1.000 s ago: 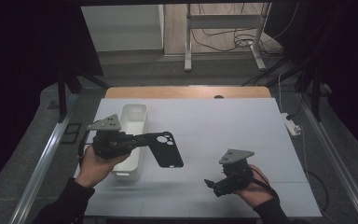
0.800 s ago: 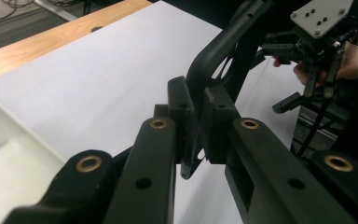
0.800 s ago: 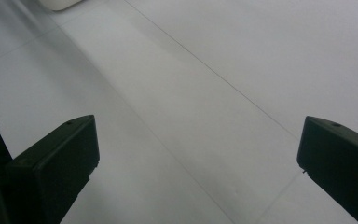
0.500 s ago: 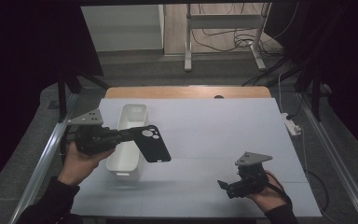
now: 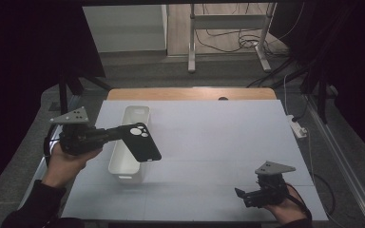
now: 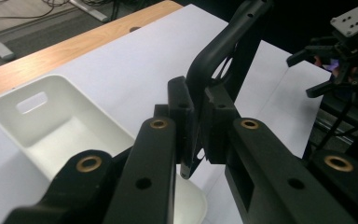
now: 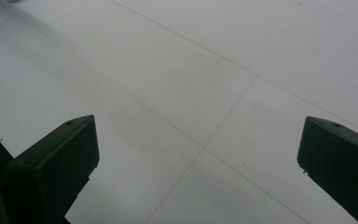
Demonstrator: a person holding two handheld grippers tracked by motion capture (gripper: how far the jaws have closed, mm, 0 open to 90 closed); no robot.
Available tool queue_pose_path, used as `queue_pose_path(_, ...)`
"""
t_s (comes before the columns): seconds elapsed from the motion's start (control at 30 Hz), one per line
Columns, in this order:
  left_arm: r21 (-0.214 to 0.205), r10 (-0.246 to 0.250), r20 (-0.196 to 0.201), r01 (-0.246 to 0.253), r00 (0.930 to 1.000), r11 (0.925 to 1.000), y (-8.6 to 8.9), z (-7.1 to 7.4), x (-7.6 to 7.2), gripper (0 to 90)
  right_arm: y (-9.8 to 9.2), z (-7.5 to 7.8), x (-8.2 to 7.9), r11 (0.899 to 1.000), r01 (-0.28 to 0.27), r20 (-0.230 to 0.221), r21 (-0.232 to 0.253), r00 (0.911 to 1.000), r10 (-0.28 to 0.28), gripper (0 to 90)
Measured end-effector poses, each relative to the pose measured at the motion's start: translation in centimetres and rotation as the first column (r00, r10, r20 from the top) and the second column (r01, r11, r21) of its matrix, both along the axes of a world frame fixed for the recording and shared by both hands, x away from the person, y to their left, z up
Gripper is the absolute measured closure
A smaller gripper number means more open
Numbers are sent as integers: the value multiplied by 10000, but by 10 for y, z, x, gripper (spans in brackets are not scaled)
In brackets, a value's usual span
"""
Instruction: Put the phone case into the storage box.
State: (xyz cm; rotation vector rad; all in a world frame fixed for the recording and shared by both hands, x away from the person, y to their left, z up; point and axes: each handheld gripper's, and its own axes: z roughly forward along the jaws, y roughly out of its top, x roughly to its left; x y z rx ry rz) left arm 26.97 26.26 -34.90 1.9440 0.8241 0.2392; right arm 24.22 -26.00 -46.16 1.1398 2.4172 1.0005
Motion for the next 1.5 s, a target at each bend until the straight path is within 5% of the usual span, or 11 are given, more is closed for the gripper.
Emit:
queue_pose_path(0.7,424,857,-44,-854,9963,9954,39,-2,-6,832,-15,1,-12,9976,635,-38,286,9980,-634,0)
queue_pose_path(1.5,1148,1030,-245,-995,9944,9884,38,-32,19,832,-16,0,-11,9979,576,-244,300,9981,-569,0)
